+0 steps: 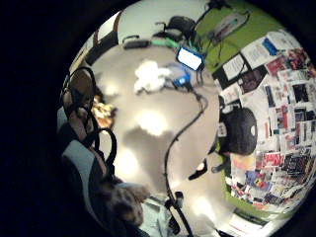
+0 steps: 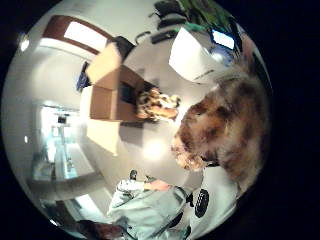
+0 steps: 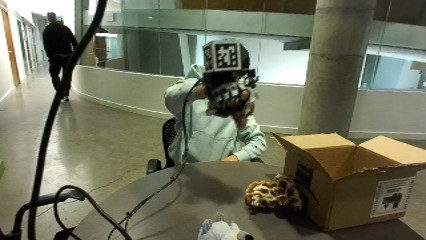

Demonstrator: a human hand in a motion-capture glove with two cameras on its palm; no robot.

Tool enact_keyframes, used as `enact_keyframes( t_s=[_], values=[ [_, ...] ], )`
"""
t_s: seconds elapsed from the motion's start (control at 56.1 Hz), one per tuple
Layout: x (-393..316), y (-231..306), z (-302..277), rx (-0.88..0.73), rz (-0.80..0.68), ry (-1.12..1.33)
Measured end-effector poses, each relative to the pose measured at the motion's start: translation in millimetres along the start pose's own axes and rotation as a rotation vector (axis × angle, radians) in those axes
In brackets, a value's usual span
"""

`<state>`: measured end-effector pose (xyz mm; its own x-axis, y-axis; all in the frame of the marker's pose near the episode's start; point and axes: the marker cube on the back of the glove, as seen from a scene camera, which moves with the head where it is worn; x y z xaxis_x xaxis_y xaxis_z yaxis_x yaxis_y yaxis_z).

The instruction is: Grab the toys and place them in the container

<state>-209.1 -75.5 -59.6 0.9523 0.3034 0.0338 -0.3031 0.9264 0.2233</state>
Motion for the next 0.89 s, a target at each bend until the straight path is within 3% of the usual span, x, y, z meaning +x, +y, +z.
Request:
enact_keyframes(
  t_s=[0.036, 0.125, 0.357, 0.535, 0.695, 0.892],
  values=[
    [-23.4, 18.0, -18.2, 0.016, -0.062, -0.019],
    [-77.8, 28.5, -48.7, 0.150, -0.434, -0.046],
    [-198.0, 51.8, -53.3, 0.326, -0.719, -0.100],
    [-252.1, 49.9, -12.8, 0.261, -0.784, -0.120],
    [-259.5, 37.7, 27.8, -0.030, -0.808, -0.003],
    [-224.2, 16.5, 14.7, 0.029, -0.821, -0.070]
  ],
)
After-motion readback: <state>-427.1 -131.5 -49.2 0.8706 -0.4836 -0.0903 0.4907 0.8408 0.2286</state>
